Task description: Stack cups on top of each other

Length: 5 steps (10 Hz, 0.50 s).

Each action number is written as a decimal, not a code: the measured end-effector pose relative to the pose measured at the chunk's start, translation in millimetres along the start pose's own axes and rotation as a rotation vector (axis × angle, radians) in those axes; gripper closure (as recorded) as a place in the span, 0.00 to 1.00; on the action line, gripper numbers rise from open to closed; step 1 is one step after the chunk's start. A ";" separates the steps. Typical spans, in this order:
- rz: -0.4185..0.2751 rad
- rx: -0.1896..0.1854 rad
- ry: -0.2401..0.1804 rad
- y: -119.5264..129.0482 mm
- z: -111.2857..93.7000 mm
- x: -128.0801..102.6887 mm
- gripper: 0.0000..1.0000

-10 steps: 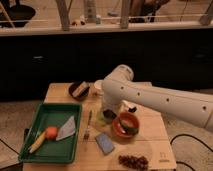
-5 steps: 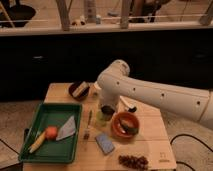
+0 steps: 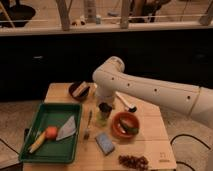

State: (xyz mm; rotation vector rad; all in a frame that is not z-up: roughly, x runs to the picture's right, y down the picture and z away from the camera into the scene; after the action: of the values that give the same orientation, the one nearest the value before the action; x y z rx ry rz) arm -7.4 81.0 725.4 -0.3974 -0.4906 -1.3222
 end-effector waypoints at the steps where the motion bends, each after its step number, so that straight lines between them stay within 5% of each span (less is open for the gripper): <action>1: -0.004 0.001 -0.004 -1.9 1.6 1.5 1.00; 5: -0.028 0.011 -0.033 -13.3 19.6 6.4 1.00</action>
State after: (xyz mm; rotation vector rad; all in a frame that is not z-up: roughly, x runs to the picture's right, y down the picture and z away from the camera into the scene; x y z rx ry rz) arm -21.5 83.6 745.2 -0.4054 -0.5325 -1.3414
